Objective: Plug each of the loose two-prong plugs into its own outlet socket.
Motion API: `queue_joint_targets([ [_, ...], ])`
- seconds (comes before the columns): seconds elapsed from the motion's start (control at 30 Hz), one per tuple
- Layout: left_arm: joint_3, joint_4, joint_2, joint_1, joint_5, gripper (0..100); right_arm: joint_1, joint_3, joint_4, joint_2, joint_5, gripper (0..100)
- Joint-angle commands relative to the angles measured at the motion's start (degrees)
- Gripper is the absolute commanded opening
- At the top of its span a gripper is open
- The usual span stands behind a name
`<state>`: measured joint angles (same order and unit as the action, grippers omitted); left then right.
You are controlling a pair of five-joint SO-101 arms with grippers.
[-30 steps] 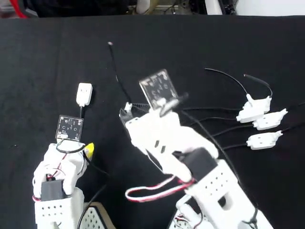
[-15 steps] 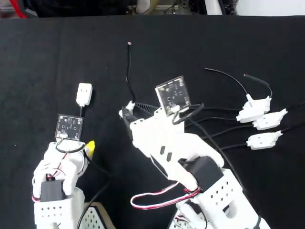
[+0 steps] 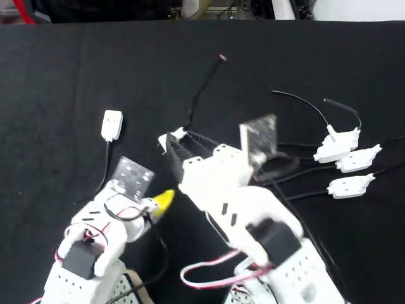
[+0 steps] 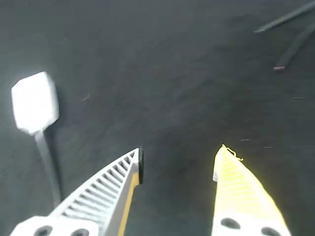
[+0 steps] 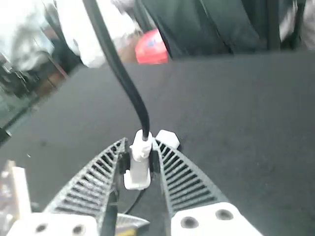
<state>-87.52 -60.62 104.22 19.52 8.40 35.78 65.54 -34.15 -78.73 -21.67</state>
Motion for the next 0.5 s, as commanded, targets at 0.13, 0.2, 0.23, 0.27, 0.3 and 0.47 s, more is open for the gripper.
queue_joint_targets([
  [0.13,5.8,2.6,0.4,6.2,-6.2,24,10.4,8.2,1.4,-19.7,-0.3,1.2],
  [0.2,7.6,2.6,0.4,2.3,-7.6,24,10.7,8.5,1.2,-19.0,0.0,1.2],
  [0.23,8.5,2.6,0.4,0.0,-8.4,24,10.7,8.5,1.2,-18.2,0.0,1.2],
  [0.27,9.2,2.6,0.4,-1.9,-9.5,24,10.6,8.3,1.2,-17.4,-0.1,1.2],
  [0.3,9.9,2.5,0.4,-3.4,-10.6,24,10.6,8.3,1.2,-16.4,-0.1,1.2],
  [0.47,11.2,2.5,0.4,-7.3,-12.8,24,10.6,8.3,1.6,-10.5,-0.3,1.2],
])
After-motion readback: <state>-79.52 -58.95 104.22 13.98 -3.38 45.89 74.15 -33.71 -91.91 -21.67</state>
